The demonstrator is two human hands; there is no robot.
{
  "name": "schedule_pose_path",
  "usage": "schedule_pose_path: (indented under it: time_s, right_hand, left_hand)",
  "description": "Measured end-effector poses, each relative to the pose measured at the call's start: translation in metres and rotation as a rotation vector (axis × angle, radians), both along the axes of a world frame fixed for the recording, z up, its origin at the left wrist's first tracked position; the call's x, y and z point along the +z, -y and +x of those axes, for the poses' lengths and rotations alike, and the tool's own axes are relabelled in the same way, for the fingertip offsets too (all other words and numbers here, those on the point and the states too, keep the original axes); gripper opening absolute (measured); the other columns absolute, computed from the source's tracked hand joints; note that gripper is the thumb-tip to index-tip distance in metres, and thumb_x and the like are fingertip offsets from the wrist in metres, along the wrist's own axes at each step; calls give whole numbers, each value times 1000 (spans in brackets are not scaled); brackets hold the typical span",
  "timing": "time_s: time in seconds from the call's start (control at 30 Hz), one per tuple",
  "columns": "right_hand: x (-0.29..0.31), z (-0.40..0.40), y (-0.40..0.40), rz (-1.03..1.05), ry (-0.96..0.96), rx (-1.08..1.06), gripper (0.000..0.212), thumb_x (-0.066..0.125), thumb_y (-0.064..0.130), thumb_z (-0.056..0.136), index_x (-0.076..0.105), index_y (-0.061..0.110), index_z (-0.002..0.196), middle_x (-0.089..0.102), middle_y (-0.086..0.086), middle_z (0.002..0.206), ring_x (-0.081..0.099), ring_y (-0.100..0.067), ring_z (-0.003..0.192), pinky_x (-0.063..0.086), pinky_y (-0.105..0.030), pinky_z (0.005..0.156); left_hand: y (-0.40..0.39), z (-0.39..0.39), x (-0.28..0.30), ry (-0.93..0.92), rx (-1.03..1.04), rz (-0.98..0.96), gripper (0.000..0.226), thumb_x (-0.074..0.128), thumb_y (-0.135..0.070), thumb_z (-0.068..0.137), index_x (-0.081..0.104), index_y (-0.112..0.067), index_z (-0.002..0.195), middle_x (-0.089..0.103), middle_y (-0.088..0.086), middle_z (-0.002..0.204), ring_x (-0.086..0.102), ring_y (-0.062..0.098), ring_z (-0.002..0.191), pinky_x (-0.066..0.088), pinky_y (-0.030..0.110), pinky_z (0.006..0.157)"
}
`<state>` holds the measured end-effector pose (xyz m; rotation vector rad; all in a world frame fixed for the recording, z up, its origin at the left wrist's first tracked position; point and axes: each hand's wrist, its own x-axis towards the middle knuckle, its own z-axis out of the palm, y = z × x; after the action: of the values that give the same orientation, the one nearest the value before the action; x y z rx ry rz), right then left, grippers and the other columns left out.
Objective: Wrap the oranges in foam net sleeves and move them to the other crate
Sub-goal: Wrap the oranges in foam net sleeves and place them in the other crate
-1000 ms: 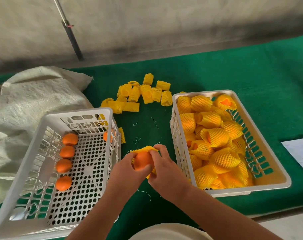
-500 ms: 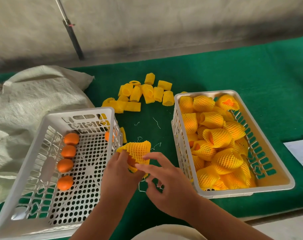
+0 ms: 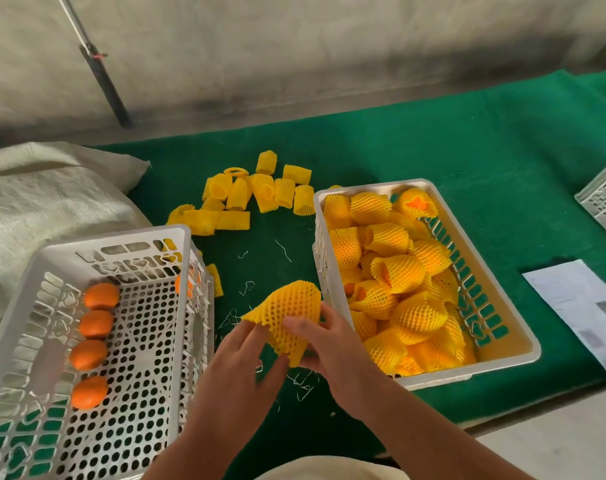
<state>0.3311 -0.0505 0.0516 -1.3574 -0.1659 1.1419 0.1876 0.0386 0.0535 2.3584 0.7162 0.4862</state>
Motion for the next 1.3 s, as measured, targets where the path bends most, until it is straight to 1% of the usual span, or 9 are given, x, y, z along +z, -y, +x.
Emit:
schedule_pose_path:
  time_s: [0.17, 0.3, 0.47, 0.6, 0.77, 0.93, 1.0, 1.13, 1.3]
  right_hand:
    - [2, 42, 21, -52, 276, -170, 42, 76, 43, 88, 55, 49, 124, 66, 8, 120, 68, -19, 107, 64, -33, 78]
    - [-5, 97, 36, -327, 609, -139, 73, 73, 45, 93, 35, 35, 154, 51, 16, 127, 55, -15, 113, 55, -37, 88]
    - [-27, 139, 21, -569, 954, 40, 86, 75, 49, 91, 28, 30, 161, 50, -3, 154, 53, -34, 136, 53, -47, 101]
    - [-47, 140, 0, -632, 1107, 81, 78, 73, 52, 92, 40, 24, 157, 56, -5, 150, 56, -33, 134, 51, -46, 104]
    - [-57, 129, -2, -580, 1115, -85, 72, 75, 43, 94, 43, 21, 154, 52, -5, 152, 54, -30, 135, 51, -44, 105]
    - [-63, 88, 15, -558, 1164, -158, 65, 74, 46, 93, 39, 29, 146, 39, 0, 149, 52, -22, 122, 50, -26, 78]
    - [-68, 69, 19, -510, 1184, -166, 56, 71, 50, 94, 42, 31, 138, 42, 4, 136, 51, -16, 116, 56, -29, 77]
    - [-77, 50, 16, -520, 1049, -53, 41, 65, 55, 94, 47, 31, 121, 59, 4, 118, 66, -21, 100, 66, -40, 68]
    - [-79, 44, 5, -616, 1002, 50, 22, 62, 35, 102, 53, 26, 120, 66, -4, 113, 70, -31, 94, 64, -49, 66]
  left_hand:
    - [-3, -24, -10, -68, 24, 75, 57, 66, -42, 94, 50, -36, 149, 46, -27, 143, 62, 2, 110, 56, 31, 91]
    - [-40, -50, -31, -172, 211, 137, 54, 54, -47, 92, 59, -22, 140, 57, -1, 141, 46, 9, 126, 44, 45, 102]
    - [-82, -82, -71, -413, 354, 122, 71, 74, -41, 87, 48, -17, 148, 35, 14, 154, 29, 39, 145, 38, 67, 110]
    - [-86, -95, -97, -537, 351, -21, 83, 40, -63, 93, 30, -12, 158, 30, 15, 161, 25, 31, 152, 31, 57, 121]
    - [-84, -99, -103, -463, 414, -128, 76, 43, -66, 96, 42, -14, 151, 46, 10, 152, 42, 29, 142, 38, 55, 116]
    - [-98, -115, -103, -362, 427, -191, 68, 40, -74, 96, 56, -24, 140, 57, -1, 141, 52, 21, 130, 45, 49, 109]
    - [-112, -125, -102, -328, 471, -258, 68, 38, -78, 95, 59, -27, 136, 60, -3, 138, 55, 20, 127, 48, 48, 106]
    - [-151, -141, -113, -474, 488, -185, 56, 59, -52, 98, 57, -16, 141, 57, 11, 146, 53, 28, 135, 45, 47, 110]
    - [-197, -158, -123, -692, 484, -110, 51, 67, -40, 97, 56, -13, 139, 55, 12, 143, 52, 28, 133, 46, 45, 110]
